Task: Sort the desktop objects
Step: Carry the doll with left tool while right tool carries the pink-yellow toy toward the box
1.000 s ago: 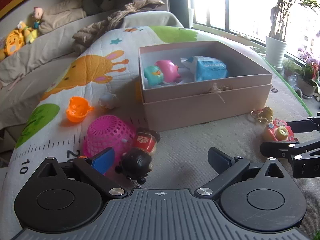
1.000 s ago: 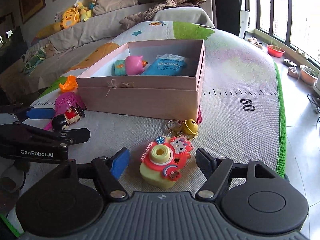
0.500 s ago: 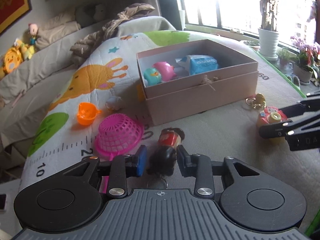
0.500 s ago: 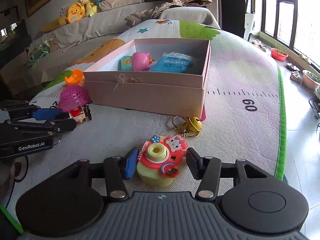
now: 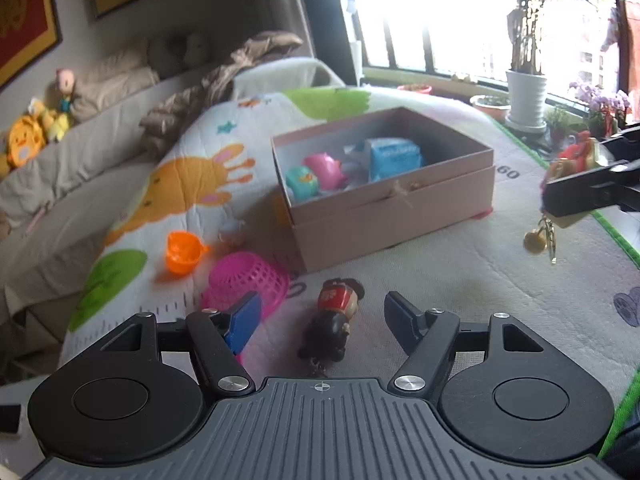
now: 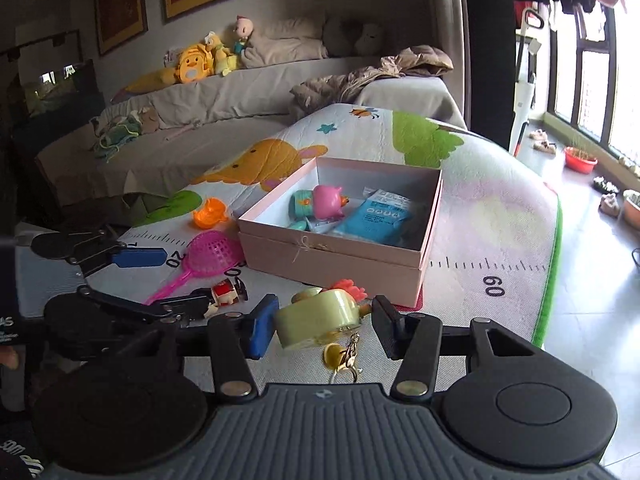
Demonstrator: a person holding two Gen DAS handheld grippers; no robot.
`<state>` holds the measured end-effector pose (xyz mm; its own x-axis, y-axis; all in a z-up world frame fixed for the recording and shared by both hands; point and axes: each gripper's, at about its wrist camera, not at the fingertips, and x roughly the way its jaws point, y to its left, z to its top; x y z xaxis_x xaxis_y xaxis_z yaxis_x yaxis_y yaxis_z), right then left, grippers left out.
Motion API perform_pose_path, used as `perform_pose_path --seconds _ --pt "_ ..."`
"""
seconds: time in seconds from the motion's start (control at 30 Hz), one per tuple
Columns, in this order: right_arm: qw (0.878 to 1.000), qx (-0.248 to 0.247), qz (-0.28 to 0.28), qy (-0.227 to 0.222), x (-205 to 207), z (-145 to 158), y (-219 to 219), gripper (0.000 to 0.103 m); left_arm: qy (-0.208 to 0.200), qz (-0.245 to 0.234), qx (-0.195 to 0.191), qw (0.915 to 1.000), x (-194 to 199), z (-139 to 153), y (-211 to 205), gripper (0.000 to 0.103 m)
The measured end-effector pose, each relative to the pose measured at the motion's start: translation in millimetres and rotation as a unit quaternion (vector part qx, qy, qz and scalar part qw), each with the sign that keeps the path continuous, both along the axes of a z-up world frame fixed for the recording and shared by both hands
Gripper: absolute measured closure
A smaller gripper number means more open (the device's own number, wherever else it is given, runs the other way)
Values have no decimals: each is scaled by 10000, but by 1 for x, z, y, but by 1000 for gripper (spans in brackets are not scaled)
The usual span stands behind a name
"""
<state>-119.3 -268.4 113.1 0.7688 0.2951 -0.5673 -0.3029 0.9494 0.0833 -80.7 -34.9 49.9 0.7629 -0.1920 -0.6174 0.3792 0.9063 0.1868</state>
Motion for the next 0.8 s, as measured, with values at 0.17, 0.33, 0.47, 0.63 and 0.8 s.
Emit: perform_pose_path --seconds 0.17,0.33,0.47,0.63,0.8 --pt "9999 -94 99 41 -2 -2 6 52 560 265 -100 9980 33 -19 -3 33" --pt "10000 -53 47 24 -8 0 -1 52 282 132 13 9995 18 -19 -3 65" --pt "10000 -30 -14 -24 -10 0 -6 52 192 145 67 9997 12 -13 -8 75" --pt "9999 76 -80 14 -9 -3 -13 52 95 118 40 9999 0 -7 -9 79" --pt "9999 75 -96 16 -9 -3 -14 52 76 146 -112 9998 -5 1 -3 83"
